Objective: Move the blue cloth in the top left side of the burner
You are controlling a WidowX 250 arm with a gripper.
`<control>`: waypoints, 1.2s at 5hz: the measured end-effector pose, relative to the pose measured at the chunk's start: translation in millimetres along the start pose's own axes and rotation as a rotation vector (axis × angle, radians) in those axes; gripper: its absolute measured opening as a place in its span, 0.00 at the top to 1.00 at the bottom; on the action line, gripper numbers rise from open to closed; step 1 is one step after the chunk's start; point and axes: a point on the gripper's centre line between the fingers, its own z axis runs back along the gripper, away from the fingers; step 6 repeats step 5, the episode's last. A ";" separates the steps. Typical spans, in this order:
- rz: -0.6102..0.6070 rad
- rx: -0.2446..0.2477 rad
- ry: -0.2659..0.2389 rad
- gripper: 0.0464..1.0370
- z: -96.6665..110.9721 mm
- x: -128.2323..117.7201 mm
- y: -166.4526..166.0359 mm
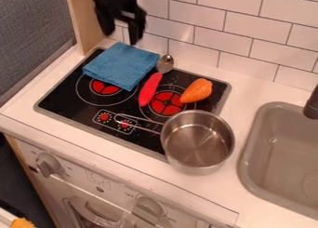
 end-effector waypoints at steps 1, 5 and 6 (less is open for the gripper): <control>0.010 0.007 0.002 0.04 15.5 5.2 2.8; -0.004 -0.064 0.083 0.04 11.1 -40.4 -35.5; -0.004 -0.064 0.083 0.04 11.1 -40.4 -35.5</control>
